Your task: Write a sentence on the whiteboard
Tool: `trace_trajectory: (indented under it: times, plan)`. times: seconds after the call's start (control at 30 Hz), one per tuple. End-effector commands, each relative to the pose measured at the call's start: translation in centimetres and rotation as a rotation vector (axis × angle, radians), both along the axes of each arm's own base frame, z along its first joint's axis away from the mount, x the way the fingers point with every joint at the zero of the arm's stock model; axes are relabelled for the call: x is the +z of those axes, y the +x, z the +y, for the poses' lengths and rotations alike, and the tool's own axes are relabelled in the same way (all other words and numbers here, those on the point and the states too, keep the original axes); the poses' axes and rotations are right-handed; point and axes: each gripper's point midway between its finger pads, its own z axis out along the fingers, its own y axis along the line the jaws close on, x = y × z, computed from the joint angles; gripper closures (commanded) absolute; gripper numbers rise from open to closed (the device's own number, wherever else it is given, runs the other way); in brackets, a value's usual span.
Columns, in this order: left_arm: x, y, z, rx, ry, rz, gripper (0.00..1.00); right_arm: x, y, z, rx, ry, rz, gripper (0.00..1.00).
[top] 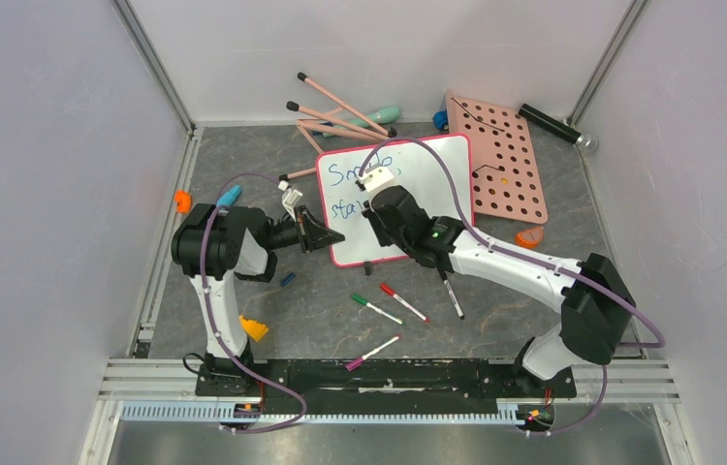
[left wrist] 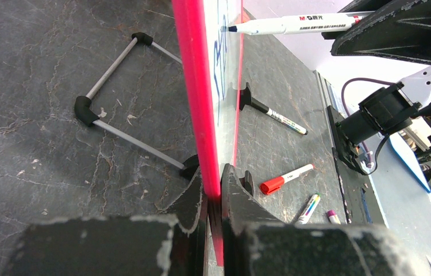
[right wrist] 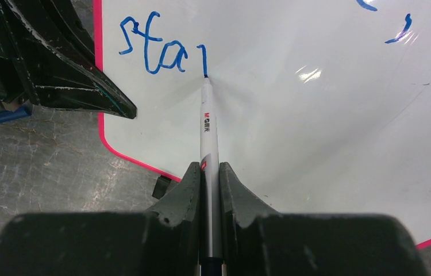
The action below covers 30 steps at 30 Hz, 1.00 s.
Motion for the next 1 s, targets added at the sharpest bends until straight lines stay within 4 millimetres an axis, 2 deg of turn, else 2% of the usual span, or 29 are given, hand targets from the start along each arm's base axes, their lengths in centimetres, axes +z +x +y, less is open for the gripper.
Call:
trace_trajectory:
  times: [0.0,0.27,0.5,0.97]
  plan:
    - [-1.9,1.8,0.8,0.066,0.079,-0.224,0.98,1.8,1.0,-0.9,-0.054,0.019,-0.049,1.00]
    - [-1.8,1.8,0.8,0.066,0.079,-0.226,0.98,3.1,2.2,-0.4,-0.062,0.023,-0.070,1.00]
    - [-1.9,1.8,0.8,0.066,0.079,-0.223,0.98,3.5,2.7,0.1,-0.053,0.025,-0.074,1.00]
    - [-1.9,1.8,0.8,0.066,0.079,-0.224,0.98,0.3,0.7,-0.8,-0.025,0.015,0.002,1.00]
